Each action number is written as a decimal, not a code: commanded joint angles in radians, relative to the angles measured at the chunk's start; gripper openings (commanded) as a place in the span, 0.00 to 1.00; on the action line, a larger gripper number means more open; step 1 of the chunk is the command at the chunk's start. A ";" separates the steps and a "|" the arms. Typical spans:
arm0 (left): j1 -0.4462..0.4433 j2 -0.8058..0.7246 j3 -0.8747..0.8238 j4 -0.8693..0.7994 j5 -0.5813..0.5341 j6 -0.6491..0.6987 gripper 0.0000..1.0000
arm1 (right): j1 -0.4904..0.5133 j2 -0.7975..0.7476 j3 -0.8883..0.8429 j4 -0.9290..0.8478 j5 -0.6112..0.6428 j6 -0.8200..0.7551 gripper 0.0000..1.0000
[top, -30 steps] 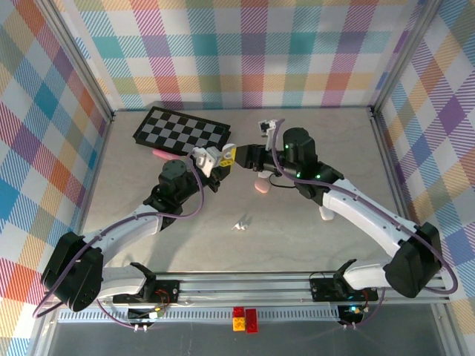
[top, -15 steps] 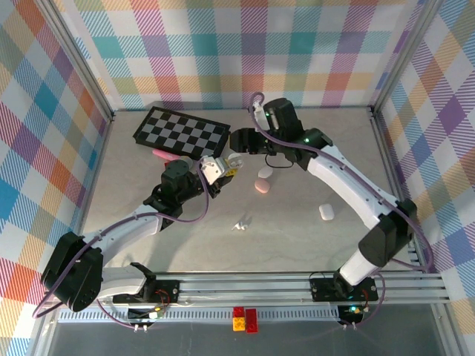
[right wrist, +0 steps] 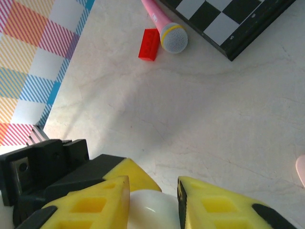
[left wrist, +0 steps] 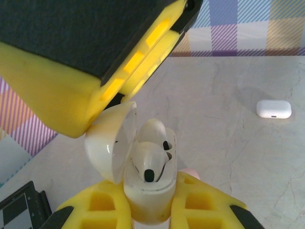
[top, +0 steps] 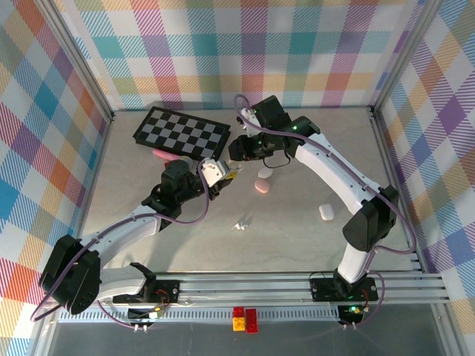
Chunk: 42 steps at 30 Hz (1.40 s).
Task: Insert wireless bluetooth earbuds into charging case
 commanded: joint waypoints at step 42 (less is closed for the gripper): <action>0.042 -0.083 0.038 -0.062 0.007 -0.018 0.00 | -0.039 0.029 0.064 -0.116 -0.191 -0.128 0.26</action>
